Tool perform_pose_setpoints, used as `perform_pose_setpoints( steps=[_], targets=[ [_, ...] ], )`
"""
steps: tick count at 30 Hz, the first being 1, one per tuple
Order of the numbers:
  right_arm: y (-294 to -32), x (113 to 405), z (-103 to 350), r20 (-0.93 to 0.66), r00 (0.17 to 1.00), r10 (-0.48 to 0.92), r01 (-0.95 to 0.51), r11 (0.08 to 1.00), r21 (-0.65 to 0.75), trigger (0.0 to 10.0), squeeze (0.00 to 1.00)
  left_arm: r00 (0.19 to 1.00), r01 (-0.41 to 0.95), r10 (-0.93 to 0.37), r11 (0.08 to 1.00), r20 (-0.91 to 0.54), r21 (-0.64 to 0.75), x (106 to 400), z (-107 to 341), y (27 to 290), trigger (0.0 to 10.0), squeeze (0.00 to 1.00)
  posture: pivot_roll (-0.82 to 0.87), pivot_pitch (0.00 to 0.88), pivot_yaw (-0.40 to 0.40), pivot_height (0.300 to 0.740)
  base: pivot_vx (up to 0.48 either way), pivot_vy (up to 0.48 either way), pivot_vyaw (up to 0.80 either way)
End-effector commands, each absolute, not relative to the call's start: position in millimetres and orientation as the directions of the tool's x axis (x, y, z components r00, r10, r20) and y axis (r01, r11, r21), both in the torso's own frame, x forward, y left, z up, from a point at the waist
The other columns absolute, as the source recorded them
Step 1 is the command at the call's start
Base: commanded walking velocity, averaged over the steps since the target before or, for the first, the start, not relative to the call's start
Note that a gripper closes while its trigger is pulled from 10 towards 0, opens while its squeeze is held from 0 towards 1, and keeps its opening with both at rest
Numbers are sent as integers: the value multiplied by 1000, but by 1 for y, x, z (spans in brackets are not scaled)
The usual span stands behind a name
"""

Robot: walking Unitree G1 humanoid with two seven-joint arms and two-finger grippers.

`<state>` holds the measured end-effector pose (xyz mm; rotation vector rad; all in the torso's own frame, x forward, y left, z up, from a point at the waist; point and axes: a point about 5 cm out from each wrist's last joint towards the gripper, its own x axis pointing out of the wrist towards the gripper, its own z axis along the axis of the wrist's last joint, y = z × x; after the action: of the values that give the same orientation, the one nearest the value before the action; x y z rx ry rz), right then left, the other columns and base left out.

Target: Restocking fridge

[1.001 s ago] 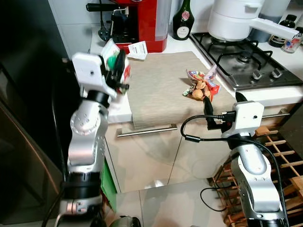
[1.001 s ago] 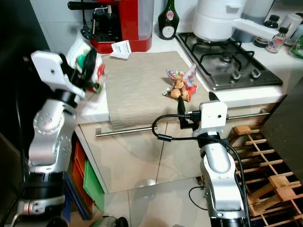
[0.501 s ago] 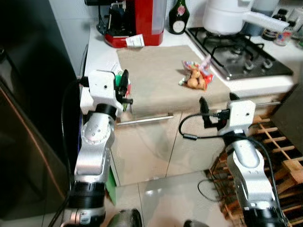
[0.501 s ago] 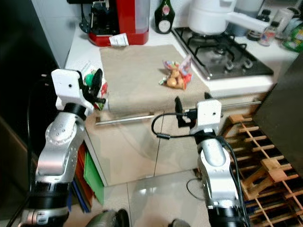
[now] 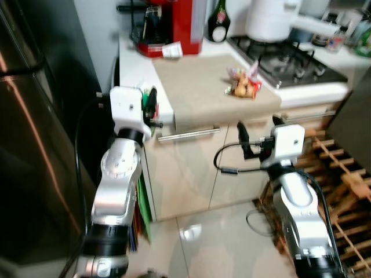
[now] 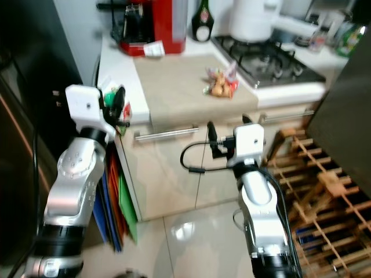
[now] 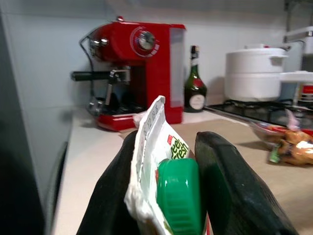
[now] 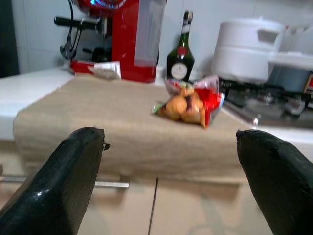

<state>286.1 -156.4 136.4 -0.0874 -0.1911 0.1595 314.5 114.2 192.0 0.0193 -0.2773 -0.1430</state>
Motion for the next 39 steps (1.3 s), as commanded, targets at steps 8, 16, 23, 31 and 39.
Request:
perform_pose_setpoints(
  steps=[8,16,23,31,39],
  targets=[
    [-156,285,134,172,970,171,-157,983,-97,10000,0,954,135,-143,990,265,47,313,192,111,10000,0,-96,0,45,740,-316,0,0],
    [-155,284,133,165,970,179,-164,982,-97,10000,0,956,133,-141,990,258,50,314,192,111,10000,0,-98,0,46,740,-389,0,0],
    [-155,284,132,161,970,184,-170,981,-98,10000,0,958,131,-139,990,252,51,315,191,111,10000,0,-97,0,47,740,-378,0,0],
    [-154,283,130,151,971,186,-173,980,-95,10000,0,962,134,-144,989,230,60,315,187,110,10000,0,-95,0,51,740,-212,0,0],
    [-154,282,128,145,972,184,-172,981,-92,10000,0,957,104,-124,991,263,87,316,192,115,10000,0,-95,0,53,740,0,-172,0]
  ],
)
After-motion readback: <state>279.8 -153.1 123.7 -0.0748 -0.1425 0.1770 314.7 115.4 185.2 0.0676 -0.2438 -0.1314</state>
